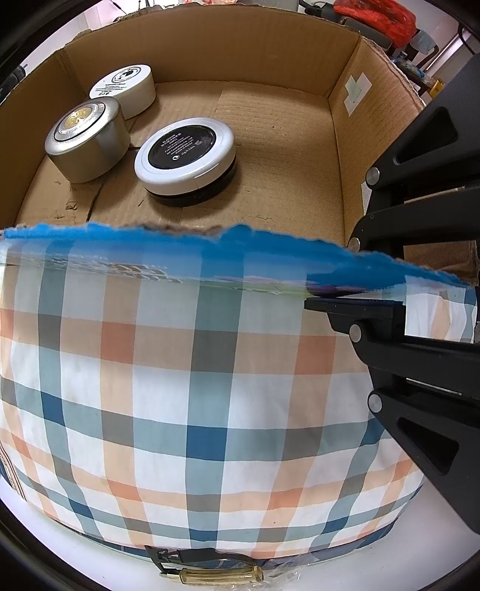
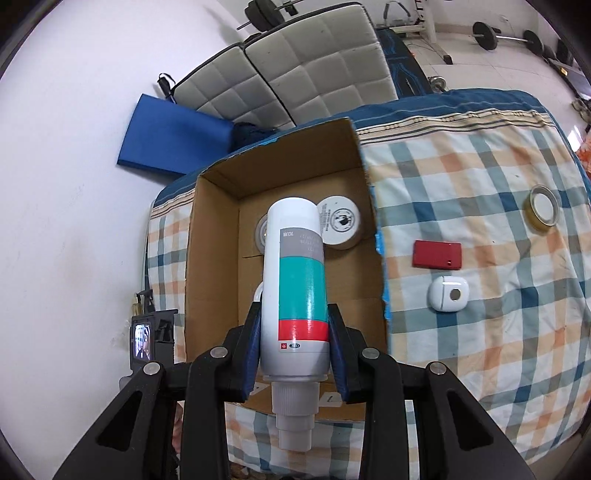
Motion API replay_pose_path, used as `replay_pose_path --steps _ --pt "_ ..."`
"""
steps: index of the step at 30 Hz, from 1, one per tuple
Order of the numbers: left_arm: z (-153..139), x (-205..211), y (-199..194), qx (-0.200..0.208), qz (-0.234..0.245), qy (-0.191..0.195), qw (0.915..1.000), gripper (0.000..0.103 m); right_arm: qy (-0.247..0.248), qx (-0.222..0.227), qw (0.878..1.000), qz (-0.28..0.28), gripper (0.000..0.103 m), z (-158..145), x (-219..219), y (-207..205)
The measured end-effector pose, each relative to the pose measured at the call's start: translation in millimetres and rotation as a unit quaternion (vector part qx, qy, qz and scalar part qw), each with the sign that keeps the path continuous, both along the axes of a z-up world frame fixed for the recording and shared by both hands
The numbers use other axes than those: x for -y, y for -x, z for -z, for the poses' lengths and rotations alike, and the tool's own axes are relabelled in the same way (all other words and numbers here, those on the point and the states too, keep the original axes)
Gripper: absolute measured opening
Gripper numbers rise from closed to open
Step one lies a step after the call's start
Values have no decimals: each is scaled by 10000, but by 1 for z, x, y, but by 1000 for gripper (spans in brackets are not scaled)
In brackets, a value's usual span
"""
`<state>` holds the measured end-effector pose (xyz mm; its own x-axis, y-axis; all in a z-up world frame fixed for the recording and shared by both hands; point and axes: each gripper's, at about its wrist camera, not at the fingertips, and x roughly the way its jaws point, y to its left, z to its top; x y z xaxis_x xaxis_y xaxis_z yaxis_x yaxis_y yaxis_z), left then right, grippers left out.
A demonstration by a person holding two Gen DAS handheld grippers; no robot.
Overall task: Organize rigid objects
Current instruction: 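Carry the spray bottle into the box and release it with the right gripper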
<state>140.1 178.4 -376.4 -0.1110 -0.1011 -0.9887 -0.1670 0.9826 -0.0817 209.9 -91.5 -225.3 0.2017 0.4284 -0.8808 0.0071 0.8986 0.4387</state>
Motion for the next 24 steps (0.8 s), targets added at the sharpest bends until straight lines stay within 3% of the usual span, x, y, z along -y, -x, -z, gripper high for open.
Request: replay_pose_path --steps 24 --pt "2 -2 0 -21 1 23 10000 5 924 -494 9942 -224 35 109 -64 -26"
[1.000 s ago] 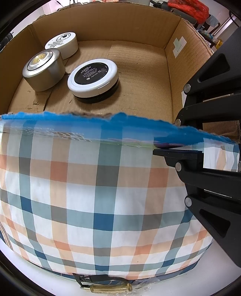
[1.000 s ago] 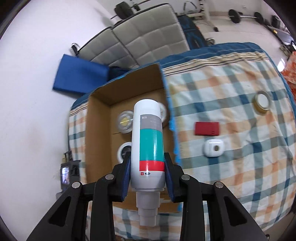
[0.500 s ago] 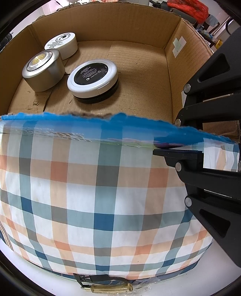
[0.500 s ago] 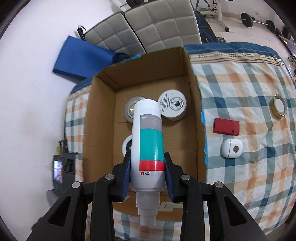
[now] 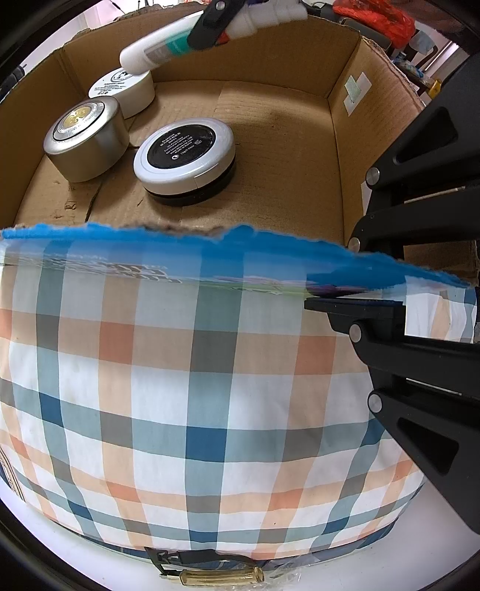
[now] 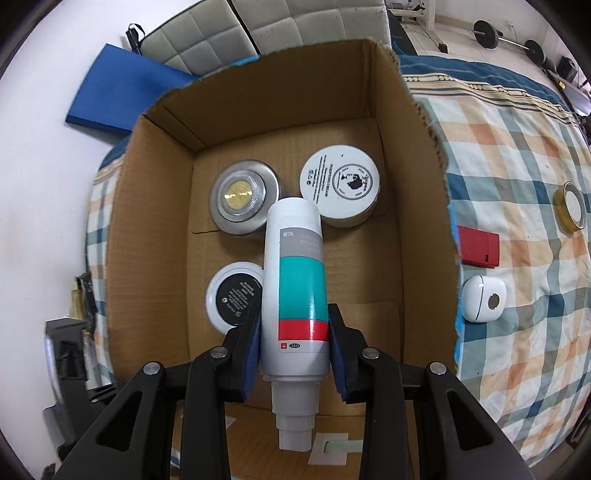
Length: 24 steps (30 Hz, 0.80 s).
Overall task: Organize rigid objects
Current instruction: 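Carry the spray bottle into the box and release it with the right gripper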
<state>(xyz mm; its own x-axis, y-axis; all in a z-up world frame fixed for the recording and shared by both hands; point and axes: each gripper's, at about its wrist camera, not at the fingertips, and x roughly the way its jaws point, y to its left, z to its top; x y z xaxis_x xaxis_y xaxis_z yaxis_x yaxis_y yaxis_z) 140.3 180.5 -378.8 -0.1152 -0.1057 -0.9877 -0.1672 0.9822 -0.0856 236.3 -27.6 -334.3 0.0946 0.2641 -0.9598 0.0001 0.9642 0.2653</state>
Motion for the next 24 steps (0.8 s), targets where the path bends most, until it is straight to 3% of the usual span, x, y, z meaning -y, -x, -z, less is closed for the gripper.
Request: replay_pose_path --steps 20,22,24 --pt "-1 -2 0 0 -18 1 10000 5 489 -369 9981 -15 36 52 -9 -13" --pt "-1 -2 0 1 -18 2 10000 5 532 -410 9977 -53 39 53 -10 -14" --pt "-1 -1 0 4 -8 1 10000 5 553 -471 9973 -73 55 55 -11 -15"
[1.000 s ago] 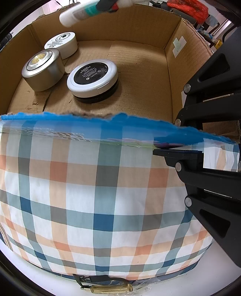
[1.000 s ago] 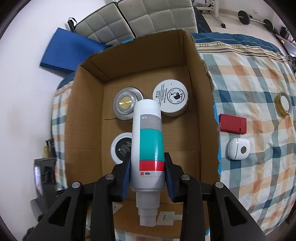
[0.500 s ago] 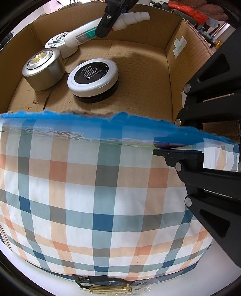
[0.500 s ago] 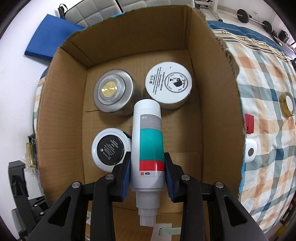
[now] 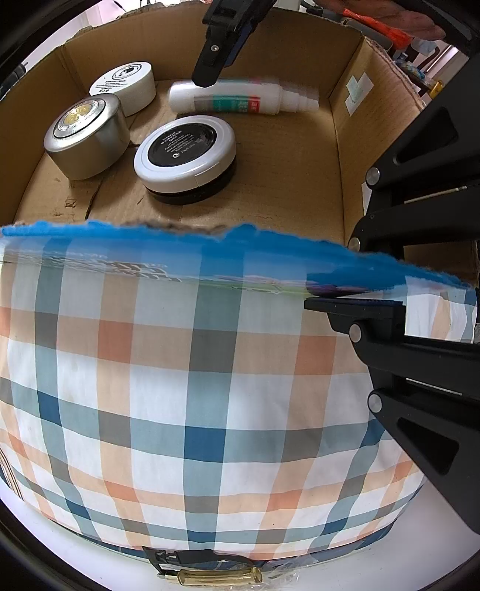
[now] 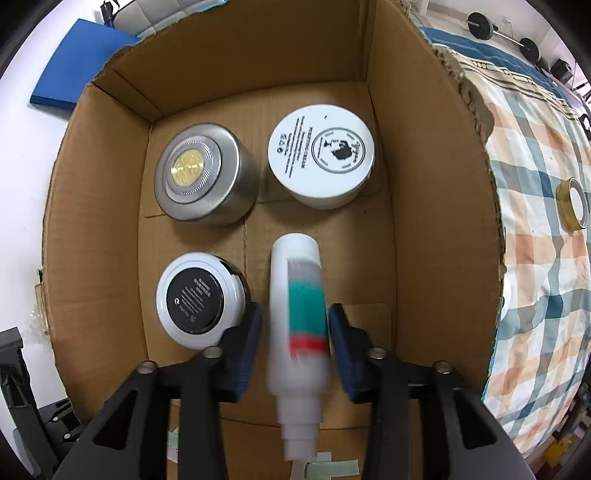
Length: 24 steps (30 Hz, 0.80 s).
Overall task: Organize rigid objects
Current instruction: 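Carry the spray bottle into the box and release it with the right gripper, then move the right gripper to the white egg-shaped device and grasp it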
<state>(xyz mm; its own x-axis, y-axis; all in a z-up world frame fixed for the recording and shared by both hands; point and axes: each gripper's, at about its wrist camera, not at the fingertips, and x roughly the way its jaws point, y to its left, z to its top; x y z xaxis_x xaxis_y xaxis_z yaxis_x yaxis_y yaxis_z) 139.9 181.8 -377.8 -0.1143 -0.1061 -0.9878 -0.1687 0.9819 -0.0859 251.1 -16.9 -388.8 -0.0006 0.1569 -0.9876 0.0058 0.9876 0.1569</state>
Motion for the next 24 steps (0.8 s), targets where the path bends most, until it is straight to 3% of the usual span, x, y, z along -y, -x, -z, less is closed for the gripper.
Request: replay_pose_path --steps 10,14,24 --pt "1 -1 1 5 -6 -12 10000 5 -85 58 9998 -194 80 -13 -6 5" --pt "1 -2 1 11 -8 -17 10000 5 -24 136 9996 -228 99 -21 -5 6" --pt "1 -2 3 22 -3 -27 10000 5 70 304 9991 -304 100 -49 3 26"
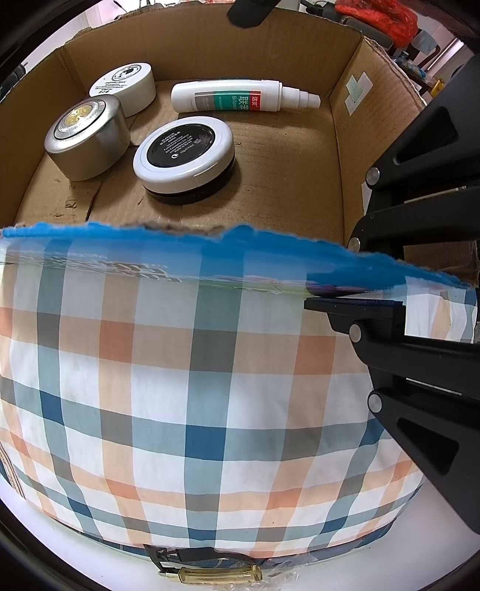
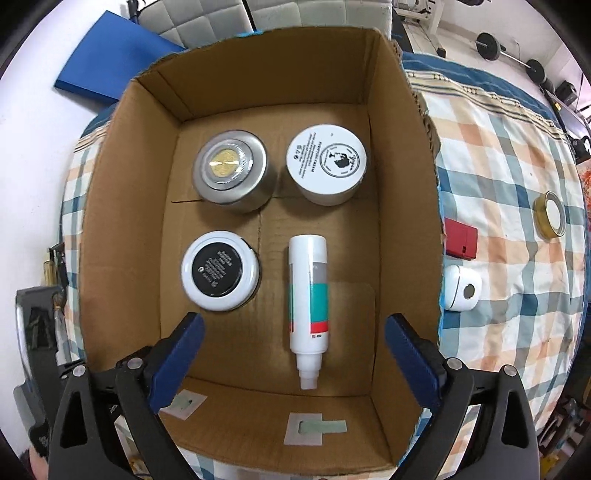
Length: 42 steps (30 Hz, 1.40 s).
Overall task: Organize rigid objects
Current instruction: 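Move the right gripper to the white egg-shaped device and grasp it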
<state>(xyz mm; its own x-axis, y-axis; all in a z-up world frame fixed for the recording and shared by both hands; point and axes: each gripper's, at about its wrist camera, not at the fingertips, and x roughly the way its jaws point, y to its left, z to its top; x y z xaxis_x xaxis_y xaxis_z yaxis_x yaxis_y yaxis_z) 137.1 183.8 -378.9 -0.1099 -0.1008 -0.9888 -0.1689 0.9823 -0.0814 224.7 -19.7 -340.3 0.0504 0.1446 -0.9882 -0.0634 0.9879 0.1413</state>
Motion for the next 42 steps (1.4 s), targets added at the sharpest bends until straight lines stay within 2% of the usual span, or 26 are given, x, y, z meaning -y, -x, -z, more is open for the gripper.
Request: replay_pose_path --steps 6,19,23,27,30,34,37,42 --pt "0 0 1 -3 5 -13 10000 5 -52 104 9999 13 100 -24 5 11" --pt "-5 3 -1 15 -4 -29 10000 5 -530 427 9976 159 100 -79 18 17" --pt "-6 1 -1 30 -13 0 10000 5 -651 471 9959 426 100 -89 41 12" --pt "-7 2 -1 39 -10 -3 10000 5 -738 502 9911 993 100 -94 91 5" --pt "-7 3 0 49 -8 -10 10000 5 -417 525 9876 1420 100 -81 135 -5" --pt "-7 6 0 44 26 -21 10000 5 -152 61 9848 1729 100 -31 181 -18" --pt "-7 7 0 43 28 -26 10000 5 -93 -223 9839 1770 100 5 196 -22" --pt "-6 8 0 49 19 -26 10000 5 -6 -479 9840 1718 99 43 196 -25"
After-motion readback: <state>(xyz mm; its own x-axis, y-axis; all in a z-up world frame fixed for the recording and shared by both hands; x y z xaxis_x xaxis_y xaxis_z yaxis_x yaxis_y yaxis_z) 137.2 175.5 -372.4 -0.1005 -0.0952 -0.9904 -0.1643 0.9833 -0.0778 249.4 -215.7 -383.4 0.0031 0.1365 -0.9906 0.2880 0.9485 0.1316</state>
